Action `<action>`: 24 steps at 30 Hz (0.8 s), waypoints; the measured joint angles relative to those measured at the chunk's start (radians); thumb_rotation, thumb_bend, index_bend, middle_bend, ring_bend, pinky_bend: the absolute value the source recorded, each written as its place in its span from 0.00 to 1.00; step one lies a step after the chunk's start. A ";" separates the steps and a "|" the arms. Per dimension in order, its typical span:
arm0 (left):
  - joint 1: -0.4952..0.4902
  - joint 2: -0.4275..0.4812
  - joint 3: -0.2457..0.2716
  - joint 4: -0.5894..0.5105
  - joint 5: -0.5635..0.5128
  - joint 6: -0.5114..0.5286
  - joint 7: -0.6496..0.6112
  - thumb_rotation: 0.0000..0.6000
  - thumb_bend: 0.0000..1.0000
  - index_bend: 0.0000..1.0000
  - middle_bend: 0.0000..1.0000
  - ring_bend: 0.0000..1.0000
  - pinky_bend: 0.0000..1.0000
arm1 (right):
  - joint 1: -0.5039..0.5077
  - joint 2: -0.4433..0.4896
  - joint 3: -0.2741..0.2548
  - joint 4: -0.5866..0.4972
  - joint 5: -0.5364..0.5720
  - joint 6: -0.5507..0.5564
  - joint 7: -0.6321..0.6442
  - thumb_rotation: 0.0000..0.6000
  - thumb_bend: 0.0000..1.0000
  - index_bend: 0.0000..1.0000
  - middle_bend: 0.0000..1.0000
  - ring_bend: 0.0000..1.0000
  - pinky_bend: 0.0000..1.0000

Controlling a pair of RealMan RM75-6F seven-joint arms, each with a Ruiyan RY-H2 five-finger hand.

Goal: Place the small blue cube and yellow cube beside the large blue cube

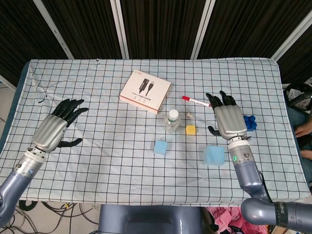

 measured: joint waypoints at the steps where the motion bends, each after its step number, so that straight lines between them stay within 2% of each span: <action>1: 0.000 0.001 0.001 -0.002 0.000 0.003 0.001 1.00 0.15 0.15 0.04 0.00 0.00 | -0.003 0.003 -0.001 0.001 -0.004 -0.002 0.001 1.00 0.18 0.07 0.16 0.00 0.11; 16: 0.036 0.042 0.034 -0.022 0.003 0.052 0.025 1.00 0.15 0.15 0.04 0.00 0.00 | -0.015 -0.003 -0.013 -0.059 -0.018 0.007 -0.003 1.00 0.18 0.07 0.16 0.00 0.11; 24: 0.081 0.047 0.075 0.000 0.043 0.116 0.007 1.00 0.15 0.15 0.04 0.00 0.00 | -0.005 -0.024 -0.023 -0.070 -0.003 0.002 -0.028 1.00 0.18 0.07 0.16 0.00 0.11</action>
